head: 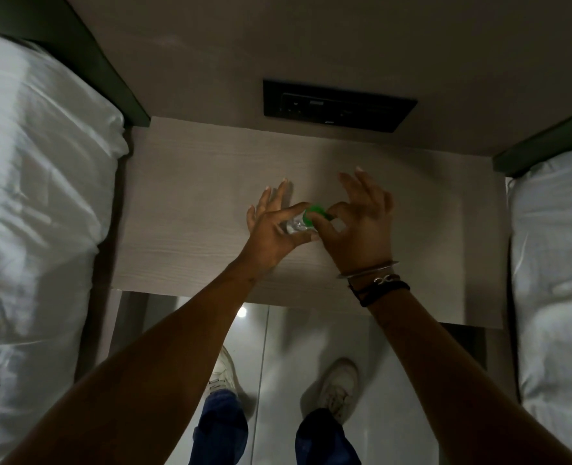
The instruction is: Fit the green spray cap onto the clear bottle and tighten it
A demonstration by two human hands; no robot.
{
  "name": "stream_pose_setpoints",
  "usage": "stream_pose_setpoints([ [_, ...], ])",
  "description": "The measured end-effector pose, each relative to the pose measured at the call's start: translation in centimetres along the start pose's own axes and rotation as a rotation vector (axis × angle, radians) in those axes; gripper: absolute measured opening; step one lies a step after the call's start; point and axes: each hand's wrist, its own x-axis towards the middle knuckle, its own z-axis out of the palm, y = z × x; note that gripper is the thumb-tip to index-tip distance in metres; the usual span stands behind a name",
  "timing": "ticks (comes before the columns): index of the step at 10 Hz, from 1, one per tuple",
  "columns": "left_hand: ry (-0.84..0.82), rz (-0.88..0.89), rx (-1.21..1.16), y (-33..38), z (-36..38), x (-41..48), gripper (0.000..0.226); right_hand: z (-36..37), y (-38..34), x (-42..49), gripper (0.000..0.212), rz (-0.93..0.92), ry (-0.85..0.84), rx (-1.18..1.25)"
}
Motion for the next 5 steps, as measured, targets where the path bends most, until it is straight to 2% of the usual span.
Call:
stream_pose_setpoints([
  [2, 0.03, 0.024, 0.022, -0.9, 0.4, 0.4, 0.039, 0.8, -2.9, -0.9, 0.037, 0.1, 0.022, -0.122],
  [3, 0.022, 0.03, 0.056, -1.2, 0.4, 0.7, 0.038, 0.7, -2.7, -0.8, 0.039, 0.139, -0.002, -0.136],
  [4, -0.01, 0.022, 0.113, -0.4, -0.1, 0.7, 0.047, -0.1, -2.4, -0.7, 0.048, 0.159, -0.058, -0.182],
  [5, -0.106, 0.048, 0.164, -0.1, -1.8, 0.2, 0.101, -1.9, -1.9, -1.3, 0.055, 0.165, 0.0, -0.207],
])
